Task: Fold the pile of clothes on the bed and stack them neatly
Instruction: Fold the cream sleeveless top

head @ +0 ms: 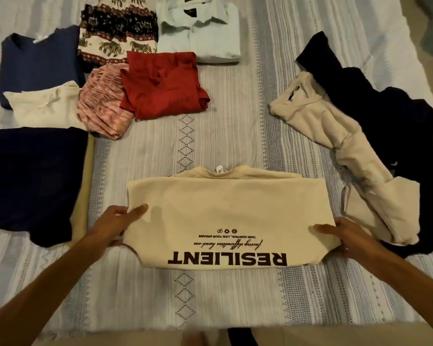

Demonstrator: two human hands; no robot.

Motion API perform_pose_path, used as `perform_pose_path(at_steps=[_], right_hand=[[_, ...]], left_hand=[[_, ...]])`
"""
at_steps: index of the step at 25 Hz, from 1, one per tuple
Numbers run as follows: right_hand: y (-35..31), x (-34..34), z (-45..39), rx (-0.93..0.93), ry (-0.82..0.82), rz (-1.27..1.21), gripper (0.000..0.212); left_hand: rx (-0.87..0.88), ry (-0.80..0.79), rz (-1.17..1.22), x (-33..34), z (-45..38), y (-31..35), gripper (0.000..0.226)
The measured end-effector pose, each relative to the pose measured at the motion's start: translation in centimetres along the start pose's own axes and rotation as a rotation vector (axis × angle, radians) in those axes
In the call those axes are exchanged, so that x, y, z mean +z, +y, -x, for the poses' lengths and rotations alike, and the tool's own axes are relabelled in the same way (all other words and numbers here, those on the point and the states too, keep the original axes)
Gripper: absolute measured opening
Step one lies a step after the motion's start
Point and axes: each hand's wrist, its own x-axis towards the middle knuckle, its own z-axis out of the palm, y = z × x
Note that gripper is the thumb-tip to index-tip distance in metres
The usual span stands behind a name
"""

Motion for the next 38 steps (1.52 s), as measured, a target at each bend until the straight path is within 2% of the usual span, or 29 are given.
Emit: perform_pose_path(at_steps=[3,5,7,11,13,15,18,20,23,26,29,30,32,33,34,35,36,37,38], right_hand=[[2.9,0.8,1.4,-0.048,0.033,-0.075,0.041],[4.2,1.1,1.9,-0.023,0.045,-0.246,0.045],[4.8,2.0,2.6,0.029,-0.004,-0.385,0.045],[5.1,3.6,3.3,0.017,0.047,-0.422,0.039],[4.9,4.0,3.5,0.019,0.103,-0.442,0.033],[4.9,4.4,3.7,0.027,0.157,-0.450,0.036],[4.8,5.0,4.4,0.027,0.157,-0.444,0.041],[4.6,5.5,4.7,0.055,0.106,-0.431,0.048],[4.5,5.9,4.4,0.074,0.064,-0.491,0.053],[4.6,6.2,3.2,0.072,0.162,-0.508,0.044],[4.9,6.1,2.9,0.060,0.264,-0.437,0.033],[4.9,6.1,3.3,0.042,0.284,-0.366,0.037],[5.1,5.9,4.4,-0.103,0.424,0.006,0.069],[5.4,5.5,4.8,-0.255,0.553,0.286,0.085],[5.7,5.2,5.2,-0.443,0.641,0.575,0.091],[5.9,5.5,5.9,-0.658,0.652,0.874,0.092],[6.2,5.9,6.3,-0.860,0.543,1.163,0.093],[6.7,6.5,6.4,-0.991,0.366,1.396,0.094],[7.5,7.0,5.9,-1.043,0.211,1.559,0.091]], left_hand=[[-0.005,-0.063,-0.067,0.6,0.5,-2.6,0.051],[-0.025,-0.118,0.060,0.9,1.2,-4.4,0.045],[-0.039,-0.101,0.222,1.4,1.8,-6.0,0.039],[0.087,0.046,0.504,2.9,3.1,-7.3,0.031],[0.105,0.048,0.626,3.7,3.6,-7.1,0.032],[0.014,0.009,0.749,4.2,3.9,-6.6,0.039],[-0.127,-0.160,0.897,4.5,4.2,-6.0,0.041],[-0.096,-0.225,0.878,4.8,4.5,-6.1,0.045],[-0.047,-0.155,0.794,5.3,4.4,-5.9,0.036],[-0.081,-0.024,0.751,5.5,3.7,-5.5,0.028],[-0.094,0.037,0.653,5.2,3.1,-6.3,0.039],[-0.099,0.032,0.619,5.1,3.1,-6.7,0.041],[-0.031,0.105,0.455,4.7,3.6,-7.5,0.051],[0.090,0.219,0.278,4.5,3.9,-8.0,0.062],[0.268,0.360,0.071,4.2,4.4,-8.6,0.074],[0.506,0.474,-0.156,4.0,5.1,-9.1,0.085],[0.764,0.486,-0.383,3.9,5.7,-9.6,0.094],[0.980,0.388,-0.608,4.1,6.0,-10.5,0.100],[1.116,0.255,-0.807,4.7,5.9,-11.4,0.101]])
